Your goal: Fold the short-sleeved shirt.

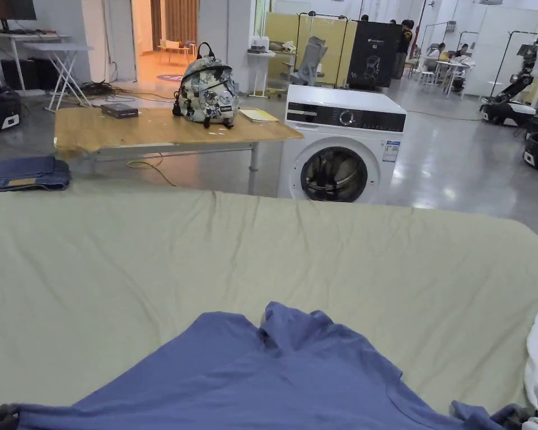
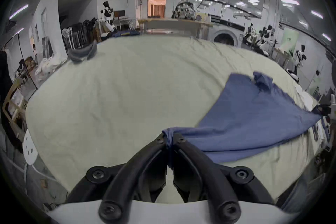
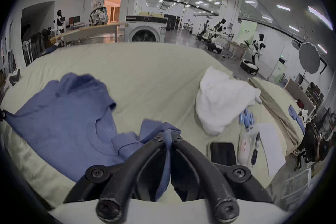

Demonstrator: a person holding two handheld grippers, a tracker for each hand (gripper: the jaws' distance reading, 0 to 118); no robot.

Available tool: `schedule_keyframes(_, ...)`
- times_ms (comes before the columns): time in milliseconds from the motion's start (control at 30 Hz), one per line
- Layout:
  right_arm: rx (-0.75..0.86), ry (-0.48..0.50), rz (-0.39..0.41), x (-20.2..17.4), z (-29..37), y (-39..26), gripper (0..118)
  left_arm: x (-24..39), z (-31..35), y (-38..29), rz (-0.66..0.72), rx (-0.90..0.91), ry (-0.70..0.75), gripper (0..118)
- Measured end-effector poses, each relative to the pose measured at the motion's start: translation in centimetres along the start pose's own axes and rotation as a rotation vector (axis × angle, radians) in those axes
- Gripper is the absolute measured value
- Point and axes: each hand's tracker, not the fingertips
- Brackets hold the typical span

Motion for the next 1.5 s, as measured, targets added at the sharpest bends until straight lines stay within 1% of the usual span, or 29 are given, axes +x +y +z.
schedule_keyframes(167,-0.068,0.007,0.000,0.3,-1.4,-2.6,2,-0.5,-2.4,-2.7,0.004,-0.067,0.003,0)
schedule_keyframes(233,-0.074,0.000,0.015,0.3,-2.1,-3.3,5,-0.3,-2.8,-2.8,0.003,-0.071,0.006,1)
schedule_keyframes(267,-0.078,-0.002,0.022,0.1,-2.2,-3.5,8,-0.2,-2.7,-2.8,-0.004,-0.062,0.015,6)
schedule_keyframes(300,-0.076,-0.008,0.029,-0.1,-2.3,-3.6,11,0.0,-2.6,-2.5,-0.015,-0.053,0.029,14)
schedule_keyframes(333,-0.067,-0.020,0.039,-0.5,-1.5,-3.3,21,0.4,-2.4,-2.1,-0.031,-0.047,0.054,25)
schedule_keyframes(367,-0.055,-0.027,0.045,-0.7,-1.3,-3.2,36,0.6,-2.2,-1.7,-0.045,-0.043,0.071,38)
schedule_keyframes(400,-0.028,-0.033,0.041,-1.0,-1.0,-3.0,56,0.7,-1.8,-1.5,-0.047,-0.030,0.066,56)
schedule_keyframes(433,0.005,-0.027,0.041,-1.4,-0.5,-2.6,56,0.9,-1.5,-1.1,-0.044,-0.011,0.049,62)
schedule_keyframes(467,0.032,-0.009,0.042,-1.8,0.0,-2.3,61,1.2,-1.2,-0.6,-0.040,0.009,0.025,68)
schedule_keyframes(533,0.091,0.010,0.039,-3.0,0.7,-1.3,67,2.0,-0.5,0.4,-0.034,0.070,-0.014,78)
schedule_keyframes(600,0.132,0.037,0.027,-4.4,1.3,-0.4,67,3.4,-0.3,1.7,-0.048,0.090,-0.015,78)
schedule_keyframes(700,0.215,0.099,0.001,-6.9,2.3,1.1,67,6.1,-0.1,3.2,-0.066,0.135,-0.052,78)
schedule_keyframes(733,0.243,0.119,-0.001,-7.8,2.5,1.4,63,7.1,-0.1,3.8,-0.064,0.156,-0.080,78)
schedule_keyframes(767,0.266,0.131,-0.007,-8.8,2.8,1.9,54,8.2,0.0,4.4,-0.065,0.171,-0.105,77)
schedule_keyframes(800,0.291,0.140,-0.015,-9.9,3.2,2.3,42,8.7,-0.6,4.6,-0.070,0.195,-0.117,73)
schedule_keyframes(833,0.307,0.149,-0.023,-10.8,3.4,2.8,23,9.9,-0.6,5.2,-0.081,0.221,-0.123,56)
schedule_keyframes(867,0.320,0.152,-0.030,-11.6,3.6,3.0,15,10.9,-0.5,5.6,-0.100,0.244,-0.124,40)
schedule_keyframes(900,0.338,0.180,-0.045,-12.4,3.8,3.3,8,12.2,-0.4,6.1,-0.120,0.268,-0.109,28)
schedule_keyframes(933,0.358,0.201,-0.058,-13.1,4.1,3.6,0,13.1,-0.8,6.2,-0.140,0.296,-0.112,19)
schedule_keyframes(1000,0.381,0.195,-0.063,-14.5,4.5,3.9,0,14.9,-0.5,6.8,-0.179,0.340,-0.144,7)
schedule_keyframes(1033,0.394,0.207,-0.067,-15.1,4.7,4.1,0,15.9,-0.4,7.1,-0.198,0.360,-0.133,0)
schedule_keyframes(1133,0.415,0.220,-0.060,-16.4,5.2,4.6,0,18.0,-0.1,7.6,-0.218,0.407,-0.130,0)
schedule_keyframes(1267,0.429,0.225,-0.064,-17.2,5.4,4.9,0,19.4,0.0,8.1,-0.192,0.425,-0.101,0)
schedule_keyframes(1367,0.421,0.236,-0.066,-17.4,5.1,5.0,0,19.0,-0.3,8.0,-0.133,0.394,-0.089,0)
schedule_keyframes(1500,0.398,0.248,-0.046,-17.5,4.4,4.8,0,16.4,-0.8,7.2,-0.069,0.284,-0.094,0)
